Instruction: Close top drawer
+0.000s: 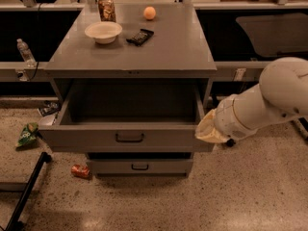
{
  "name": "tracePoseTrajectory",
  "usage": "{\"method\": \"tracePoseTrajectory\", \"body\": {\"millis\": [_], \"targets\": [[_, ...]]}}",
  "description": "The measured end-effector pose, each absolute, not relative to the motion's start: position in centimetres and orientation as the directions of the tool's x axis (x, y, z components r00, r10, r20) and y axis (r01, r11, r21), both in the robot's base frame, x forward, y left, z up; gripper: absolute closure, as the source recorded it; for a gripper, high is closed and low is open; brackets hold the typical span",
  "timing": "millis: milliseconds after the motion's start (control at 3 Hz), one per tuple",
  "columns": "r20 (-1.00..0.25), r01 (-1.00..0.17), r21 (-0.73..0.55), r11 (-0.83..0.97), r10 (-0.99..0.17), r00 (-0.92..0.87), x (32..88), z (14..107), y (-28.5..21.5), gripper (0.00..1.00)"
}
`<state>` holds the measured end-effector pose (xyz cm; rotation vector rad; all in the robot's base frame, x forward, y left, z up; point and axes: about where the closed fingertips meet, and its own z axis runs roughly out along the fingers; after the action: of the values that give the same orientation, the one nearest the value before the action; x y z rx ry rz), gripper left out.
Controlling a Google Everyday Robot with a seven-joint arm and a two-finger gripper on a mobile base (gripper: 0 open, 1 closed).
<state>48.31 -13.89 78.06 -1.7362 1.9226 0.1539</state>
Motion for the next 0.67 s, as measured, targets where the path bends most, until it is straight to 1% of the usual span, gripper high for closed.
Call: {"method": "tracePoseTrajectory", "body": {"millis": [333,667], "targets": [[-0.527,-0.952,-0.242,0.19,-0.849,-0.036,48.3,73.9,-12.8,1.0],[-0.598,-0.942,-0.271,0.196,-0.802,0.005,49.6,67.1,-10.1,1.0]]}}
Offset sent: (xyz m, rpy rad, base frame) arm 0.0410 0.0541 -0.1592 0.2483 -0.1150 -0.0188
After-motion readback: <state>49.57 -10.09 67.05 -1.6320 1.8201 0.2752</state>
